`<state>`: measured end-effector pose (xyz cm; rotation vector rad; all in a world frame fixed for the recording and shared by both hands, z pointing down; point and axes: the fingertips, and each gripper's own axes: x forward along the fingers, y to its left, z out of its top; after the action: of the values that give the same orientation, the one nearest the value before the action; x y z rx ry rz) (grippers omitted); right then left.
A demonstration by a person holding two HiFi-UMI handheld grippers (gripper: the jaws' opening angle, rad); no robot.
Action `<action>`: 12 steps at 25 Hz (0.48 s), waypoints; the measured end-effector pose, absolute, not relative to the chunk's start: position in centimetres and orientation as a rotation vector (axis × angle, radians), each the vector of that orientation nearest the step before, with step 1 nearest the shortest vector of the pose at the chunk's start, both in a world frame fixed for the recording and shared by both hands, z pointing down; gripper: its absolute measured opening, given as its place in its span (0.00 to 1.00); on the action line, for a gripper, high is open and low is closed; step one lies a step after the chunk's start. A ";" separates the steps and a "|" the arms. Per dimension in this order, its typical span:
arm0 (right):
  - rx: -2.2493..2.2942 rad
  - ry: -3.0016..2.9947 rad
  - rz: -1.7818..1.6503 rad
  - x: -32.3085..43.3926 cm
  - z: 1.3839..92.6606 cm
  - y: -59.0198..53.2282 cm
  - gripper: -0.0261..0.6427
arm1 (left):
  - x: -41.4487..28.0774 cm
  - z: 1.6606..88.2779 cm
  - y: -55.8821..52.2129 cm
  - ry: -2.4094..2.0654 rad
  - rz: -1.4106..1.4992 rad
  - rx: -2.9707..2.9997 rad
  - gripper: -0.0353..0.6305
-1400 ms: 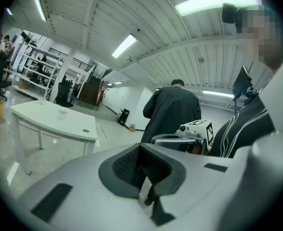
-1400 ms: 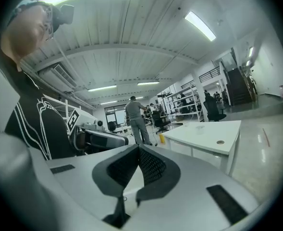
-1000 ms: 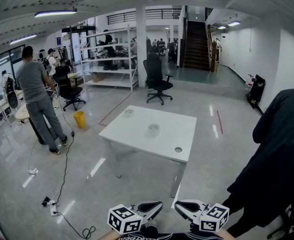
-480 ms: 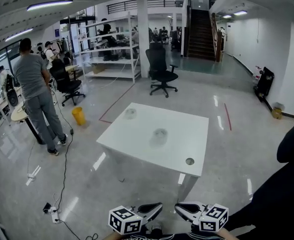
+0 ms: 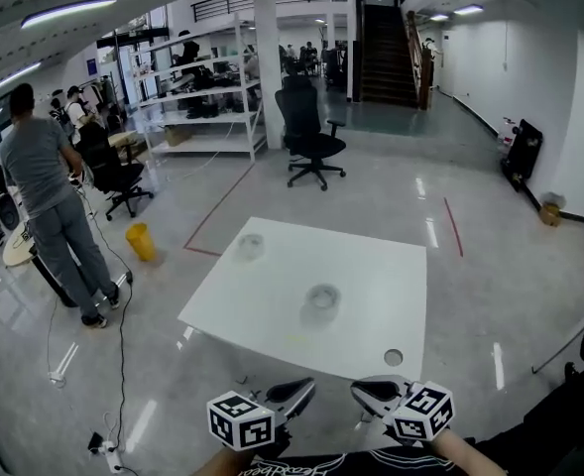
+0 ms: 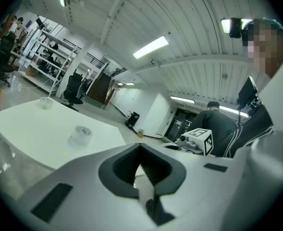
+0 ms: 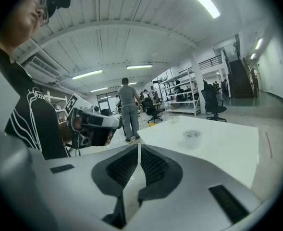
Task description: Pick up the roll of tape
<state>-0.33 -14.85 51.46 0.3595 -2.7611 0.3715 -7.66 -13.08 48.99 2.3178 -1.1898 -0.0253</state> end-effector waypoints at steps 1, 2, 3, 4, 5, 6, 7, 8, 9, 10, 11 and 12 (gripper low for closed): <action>0.364 -2.755 0.364 -0.5 51.4 -15.2 0.06 | -7.7 48.9 -13.4 -1.185 -0.026 2.320 0.06; 0.368 -2.751 0.365 -0.6 51.4 -15.4 0.06 | -7.6 48.9 -13.6 -1.178 -0.024 2.321 0.06; 0.371 -2.750 0.369 -0.6 51.5 -15.5 0.06 | -7.5 49.0 -13.8 -1.169 -0.018 2.322 0.06; 0.372 -2.748 0.374 -0.6 51.6 -15.8 0.06 | -7.4 49.1 -14.0 -1.162 -0.011 2.322 0.06; 0.371 -2.748 0.380 -0.6 51.8 -16.0 0.06 | -7.3 49.3 -14.3 -1.159 -0.004 2.323 0.06; 0.369 -2.748 0.385 -0.6 52.0 -16.3 0.06 | -7.3 49.4 -14.6 -1.161 0.001 2.323 0.06; 0.366 -2.748 0.390 -0.5 52.2 -16.6 0.06 | -7.3 49.4 -14.9 -1.167 0.003 2.323 0.06; 0.362 -2.748 0.396 -0.5 52.3 -16.9 0.06 | -7.3 49.4 -15.2 -1.173 0.003 2.321 0.06; 0.358 -2.748 0.404 -0.5 52.4 -17.1 0.06 | -7.4 49.5 -15.4 -1.178 0.003 2.315 0.06; 0.353 -2.749 0.413 -0.7 52.6 -17.3 0.06 | -7.6 49.7 -15.6 -1.183 0.005 2.307 0.06; 0.347 -2.752 0.423 -0.8 52.7 -17.5 0.06 | -7.8 49.9 -15.7 -1.188 0.009 2.294 0.06; 0.341 -2.756 0.431 -1.0 52.7 -17.8 0.06 | -8.1 50.2 -16.0 -1.193 0.011 2.280 0.06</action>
<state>-1.02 -17.78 52.72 0.3406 -2.7565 0.4310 -8.07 -15.97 50.20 2.2798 -1.1925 0.0114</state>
